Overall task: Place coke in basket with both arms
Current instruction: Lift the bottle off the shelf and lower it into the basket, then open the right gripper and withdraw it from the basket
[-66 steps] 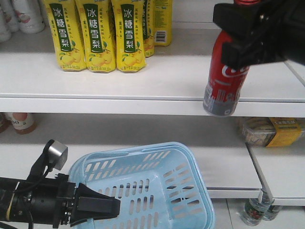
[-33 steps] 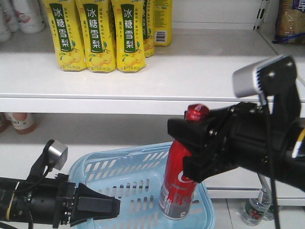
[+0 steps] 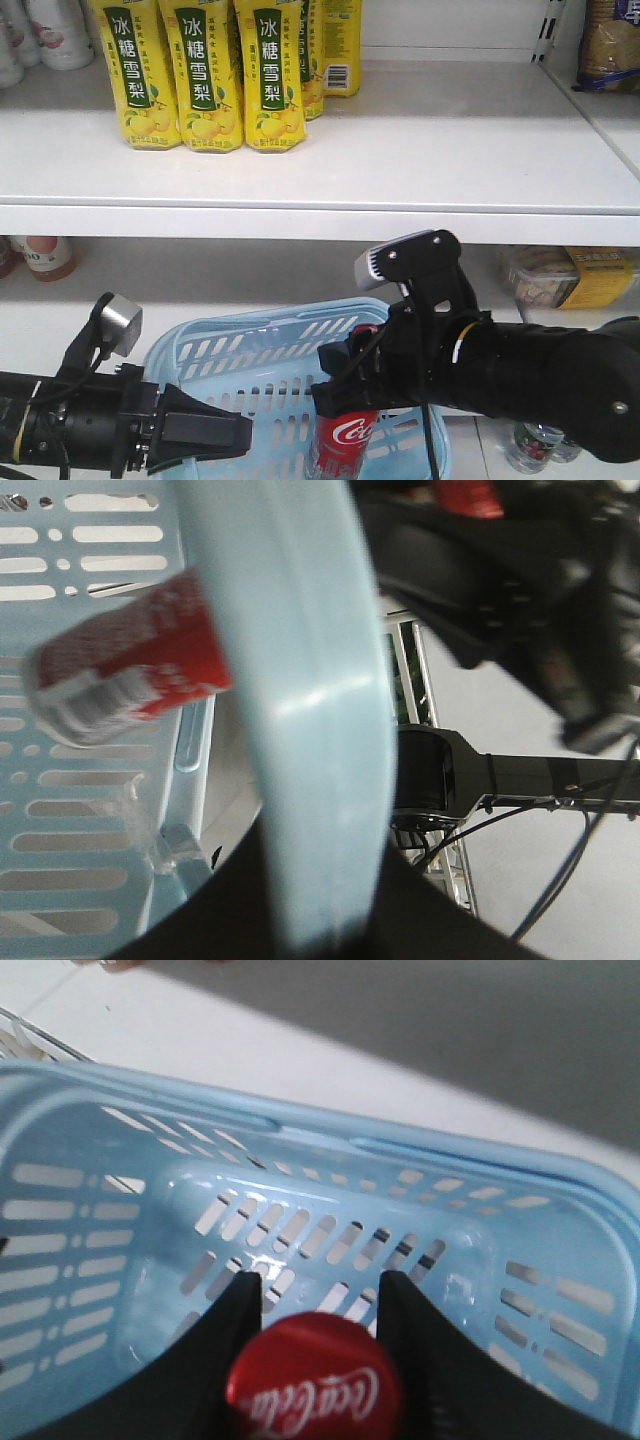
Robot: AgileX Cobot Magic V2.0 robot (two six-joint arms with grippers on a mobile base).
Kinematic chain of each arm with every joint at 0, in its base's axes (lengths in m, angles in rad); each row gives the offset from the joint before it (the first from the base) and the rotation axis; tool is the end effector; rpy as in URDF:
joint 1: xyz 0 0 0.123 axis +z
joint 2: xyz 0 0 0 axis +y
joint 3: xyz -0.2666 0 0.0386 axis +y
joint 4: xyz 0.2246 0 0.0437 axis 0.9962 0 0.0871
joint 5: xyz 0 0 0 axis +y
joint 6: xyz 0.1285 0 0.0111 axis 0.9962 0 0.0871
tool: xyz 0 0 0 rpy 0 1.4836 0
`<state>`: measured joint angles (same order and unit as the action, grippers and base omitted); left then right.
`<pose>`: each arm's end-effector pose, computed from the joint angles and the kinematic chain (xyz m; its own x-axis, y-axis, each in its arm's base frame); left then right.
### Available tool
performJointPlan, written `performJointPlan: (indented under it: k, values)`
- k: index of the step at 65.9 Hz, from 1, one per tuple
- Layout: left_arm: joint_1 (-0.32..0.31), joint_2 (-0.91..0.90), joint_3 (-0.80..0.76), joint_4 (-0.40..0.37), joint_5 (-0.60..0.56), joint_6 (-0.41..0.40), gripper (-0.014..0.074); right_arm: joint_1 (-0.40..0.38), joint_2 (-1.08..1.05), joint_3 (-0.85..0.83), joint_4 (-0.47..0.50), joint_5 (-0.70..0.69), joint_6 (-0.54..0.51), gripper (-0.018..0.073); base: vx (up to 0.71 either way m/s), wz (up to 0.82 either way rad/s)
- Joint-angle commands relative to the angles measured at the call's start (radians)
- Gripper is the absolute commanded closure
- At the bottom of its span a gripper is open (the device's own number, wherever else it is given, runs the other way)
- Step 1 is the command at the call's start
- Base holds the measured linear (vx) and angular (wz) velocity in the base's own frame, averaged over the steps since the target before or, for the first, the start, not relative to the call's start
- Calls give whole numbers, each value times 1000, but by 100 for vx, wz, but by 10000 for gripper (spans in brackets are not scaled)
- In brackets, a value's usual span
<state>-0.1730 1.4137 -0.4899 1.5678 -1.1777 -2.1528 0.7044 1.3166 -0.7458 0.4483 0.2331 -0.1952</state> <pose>0.1766 -0.1518 0.2030 -0.9822 -0.0446 -0.1823 0.1614 0.2950 -0.9418 0.2061 0.1921 0.2240 -0.6421 -0.2322 -0.7306 -0.5653 0.7871 0.2467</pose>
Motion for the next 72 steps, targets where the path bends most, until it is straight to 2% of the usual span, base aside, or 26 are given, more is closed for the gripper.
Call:
performJointPlan:
  k: [1,16,42,61,72]
  values:
    - [-6,-26,-18,-74,-196,10,603,0,35,-33,14,-89,2,545,0,0]
    - [-6,-26,-18,-74,-196,10,603,0,135,-33,14,-89,2,461,0,0]
    - [-6,-26,-18,-74,-196,10,603,-5,131,-34,6,-91,2,163,0,0]
    - [-6,-26,-18,-74,-196,10,603,-5,-16,-34,-20,-69,-38,136,0,0]
    - [-6,-26,-18,-74,-196,10,603,-5,-147,-31,-109,-55,-39,136,0,0]
